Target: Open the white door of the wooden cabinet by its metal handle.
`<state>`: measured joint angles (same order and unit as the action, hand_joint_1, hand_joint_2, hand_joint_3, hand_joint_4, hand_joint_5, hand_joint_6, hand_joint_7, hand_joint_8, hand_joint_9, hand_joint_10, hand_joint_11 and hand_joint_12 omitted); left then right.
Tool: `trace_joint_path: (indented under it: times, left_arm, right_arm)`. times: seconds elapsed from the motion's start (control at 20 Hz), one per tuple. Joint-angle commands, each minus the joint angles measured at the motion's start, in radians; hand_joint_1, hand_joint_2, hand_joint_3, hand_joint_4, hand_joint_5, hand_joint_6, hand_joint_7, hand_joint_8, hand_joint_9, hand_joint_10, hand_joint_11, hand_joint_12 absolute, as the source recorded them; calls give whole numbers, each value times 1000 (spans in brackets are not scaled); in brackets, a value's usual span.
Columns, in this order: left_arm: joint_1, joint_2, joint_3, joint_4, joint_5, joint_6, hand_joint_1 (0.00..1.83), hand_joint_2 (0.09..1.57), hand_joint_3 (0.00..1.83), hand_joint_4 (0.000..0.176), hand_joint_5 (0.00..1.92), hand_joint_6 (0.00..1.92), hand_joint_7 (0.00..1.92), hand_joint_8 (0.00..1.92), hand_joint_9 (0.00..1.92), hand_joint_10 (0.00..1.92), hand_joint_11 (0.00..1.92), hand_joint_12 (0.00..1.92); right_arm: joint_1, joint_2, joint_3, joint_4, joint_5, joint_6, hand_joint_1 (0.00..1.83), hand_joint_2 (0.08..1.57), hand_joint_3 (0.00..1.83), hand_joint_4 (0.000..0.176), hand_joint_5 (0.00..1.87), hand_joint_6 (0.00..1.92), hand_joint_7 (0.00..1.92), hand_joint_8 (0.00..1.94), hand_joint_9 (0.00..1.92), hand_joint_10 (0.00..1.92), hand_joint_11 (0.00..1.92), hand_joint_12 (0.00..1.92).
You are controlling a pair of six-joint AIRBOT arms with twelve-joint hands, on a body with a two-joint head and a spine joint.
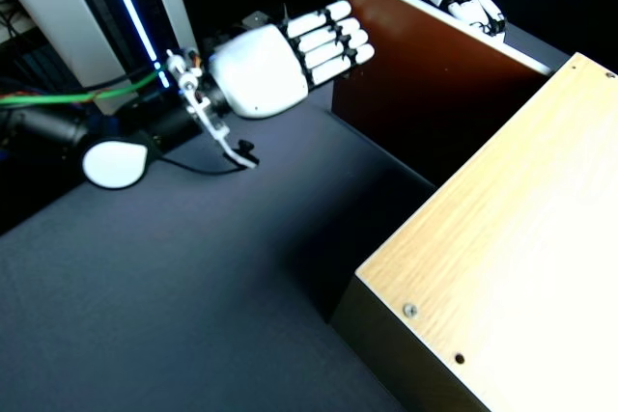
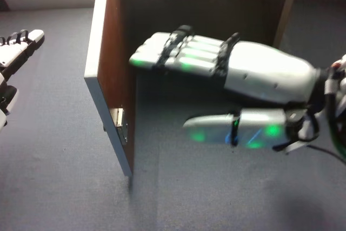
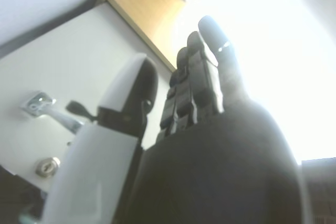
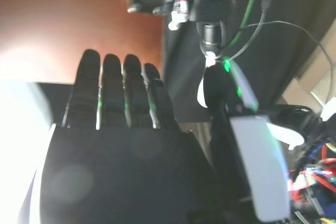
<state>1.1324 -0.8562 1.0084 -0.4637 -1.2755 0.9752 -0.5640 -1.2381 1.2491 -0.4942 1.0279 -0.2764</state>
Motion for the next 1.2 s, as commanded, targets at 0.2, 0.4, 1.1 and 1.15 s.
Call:
trace_joint_path:
  times: [0.2,0.4,1.1,1.15]
  left_arm:
    - [17,14,-10,13,-179,-20,0,1501,4,0,166,5,130,7,97,3,0,314]
    - [21,20,-21,43,-222,-40,0,1516,2,0,167,1,130,3,117,1,0,370]
    - [21,36,-49,161,-349,-131,0,1478,0,0,143,0,78,0,41,0,0,101]
    - [21,36,-49,172,-358,-141,0,1494,0,0,153,0,105,0,86,0,0,221]
  right_arm:
    - [-55,104,-13,184,126,-78,74,1494,0,0,17,4,0,0,0,0,0,0]
    - [-128,201,-38,328,212,-142,86,1491,3,0,33,3,0,0,0,0,0,0]
    - [-406,338,-137,633,556,-156,638,1472,0,0,371,3,399,6,360,7,147,348]
    - [-417,341,-141,632,556,-156,624,1455,0,0,426,5,477,8,435,8,166,538]
